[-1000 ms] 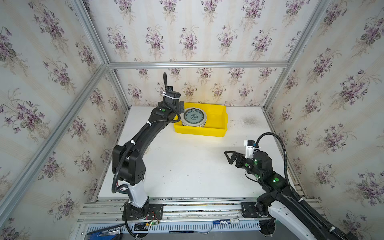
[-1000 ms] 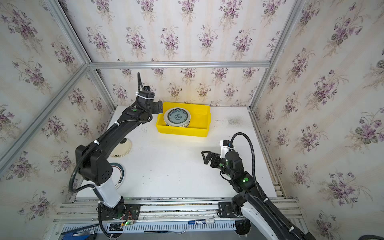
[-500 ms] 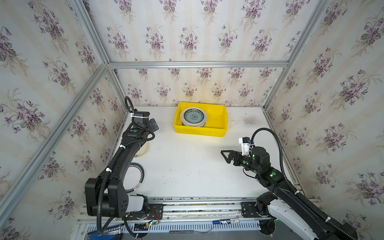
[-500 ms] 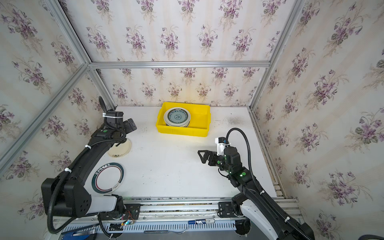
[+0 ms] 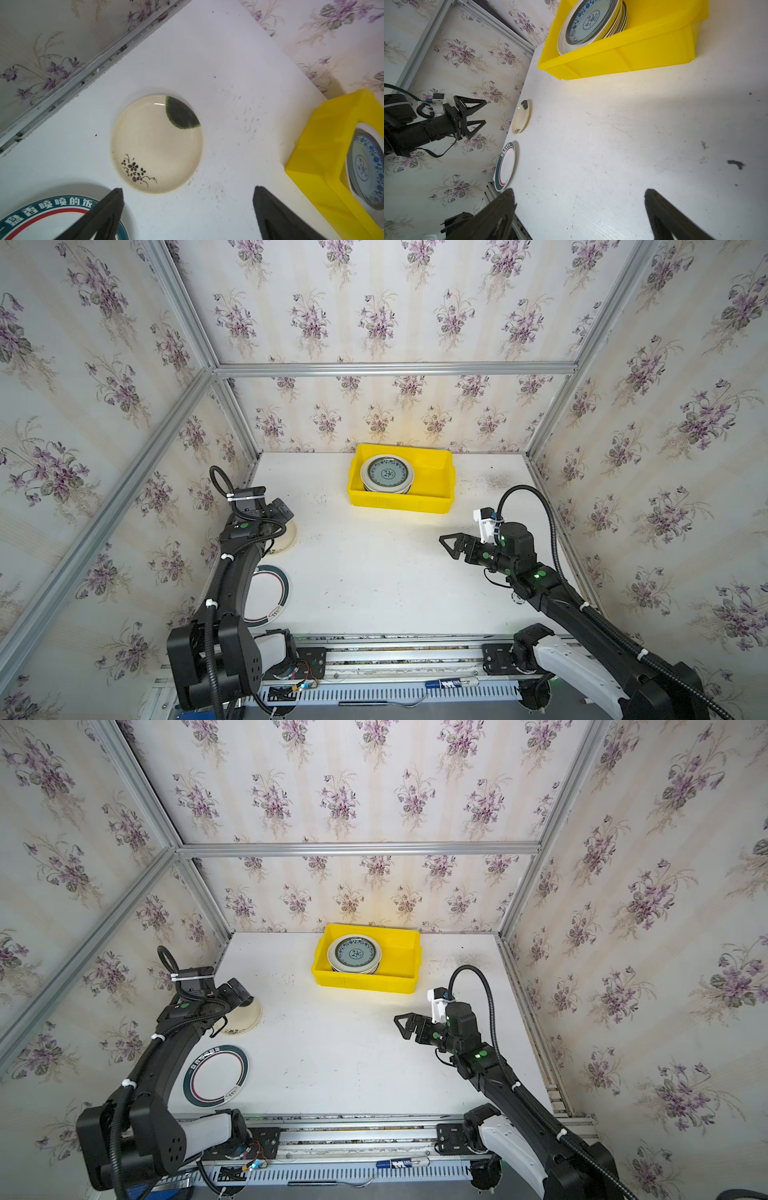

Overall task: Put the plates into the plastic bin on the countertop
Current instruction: 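Move the left gripper to the small cream dish while the right gripper moves inward, then lower the left gripper onto the small cream dish's edge and close it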

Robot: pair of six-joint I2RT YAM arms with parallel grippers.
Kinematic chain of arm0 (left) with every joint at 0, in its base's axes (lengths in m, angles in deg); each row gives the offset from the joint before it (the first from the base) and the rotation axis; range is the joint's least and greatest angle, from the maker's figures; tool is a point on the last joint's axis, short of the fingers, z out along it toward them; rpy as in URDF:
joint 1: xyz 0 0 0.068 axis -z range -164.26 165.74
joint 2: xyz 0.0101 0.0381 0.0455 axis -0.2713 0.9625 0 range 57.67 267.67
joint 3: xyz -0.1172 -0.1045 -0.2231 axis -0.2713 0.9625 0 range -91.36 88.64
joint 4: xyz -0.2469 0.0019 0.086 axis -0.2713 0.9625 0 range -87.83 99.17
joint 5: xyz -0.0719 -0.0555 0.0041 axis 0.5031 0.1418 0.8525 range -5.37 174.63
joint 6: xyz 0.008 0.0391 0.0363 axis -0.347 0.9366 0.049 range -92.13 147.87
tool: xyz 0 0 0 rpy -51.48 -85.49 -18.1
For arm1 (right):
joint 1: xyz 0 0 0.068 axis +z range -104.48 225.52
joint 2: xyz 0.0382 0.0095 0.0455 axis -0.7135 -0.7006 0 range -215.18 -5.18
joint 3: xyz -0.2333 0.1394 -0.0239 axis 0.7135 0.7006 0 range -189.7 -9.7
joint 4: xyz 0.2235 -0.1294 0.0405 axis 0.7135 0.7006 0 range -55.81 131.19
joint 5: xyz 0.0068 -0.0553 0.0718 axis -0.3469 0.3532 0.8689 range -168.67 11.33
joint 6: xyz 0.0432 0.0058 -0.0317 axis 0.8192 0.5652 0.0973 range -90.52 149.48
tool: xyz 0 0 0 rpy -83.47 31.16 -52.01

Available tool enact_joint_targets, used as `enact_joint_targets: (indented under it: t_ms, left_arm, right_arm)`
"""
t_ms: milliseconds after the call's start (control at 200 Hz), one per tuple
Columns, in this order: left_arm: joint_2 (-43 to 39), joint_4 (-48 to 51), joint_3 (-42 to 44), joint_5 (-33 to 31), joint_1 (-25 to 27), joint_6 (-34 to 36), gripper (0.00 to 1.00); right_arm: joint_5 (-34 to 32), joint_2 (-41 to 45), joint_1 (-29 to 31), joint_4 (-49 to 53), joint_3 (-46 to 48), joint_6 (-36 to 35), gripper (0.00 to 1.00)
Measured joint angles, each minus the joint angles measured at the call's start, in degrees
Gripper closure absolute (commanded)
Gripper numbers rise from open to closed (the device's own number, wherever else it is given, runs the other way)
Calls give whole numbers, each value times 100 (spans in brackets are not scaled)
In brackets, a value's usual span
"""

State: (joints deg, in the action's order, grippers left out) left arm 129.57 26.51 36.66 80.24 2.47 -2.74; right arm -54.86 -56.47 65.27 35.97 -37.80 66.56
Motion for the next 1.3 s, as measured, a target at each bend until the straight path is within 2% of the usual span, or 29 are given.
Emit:
enact_joint_targets:
  t_ms: [225,535,830,1069,1194,1299]
  left_arm:
    - [446,-214,389,111,-472,-304,1]
    - [951,-542,514,201,-1093,-356,0]
    - [1714,-713,164,595,-1274,-149,0]
    - [2081,-780,-2,632,-1322,59,2]
    - [2216,-813,-39,793,-1410,155,11]
    - [2249,-846,-107,866,-1427,223,29]
  right_arm:
    - [166,-402,-15,2,-280,44,3]
    - [391,-984,-15,-131,-413,378,6]
    - [463,-1429,-15,-417,-575,778,11]
    - [590,-1705,-15,-564,-750,920,12]
    - [599,-1816,-15,-557,-750,940,12]
    - [634,-1921,-15,-560,-789,942,12]
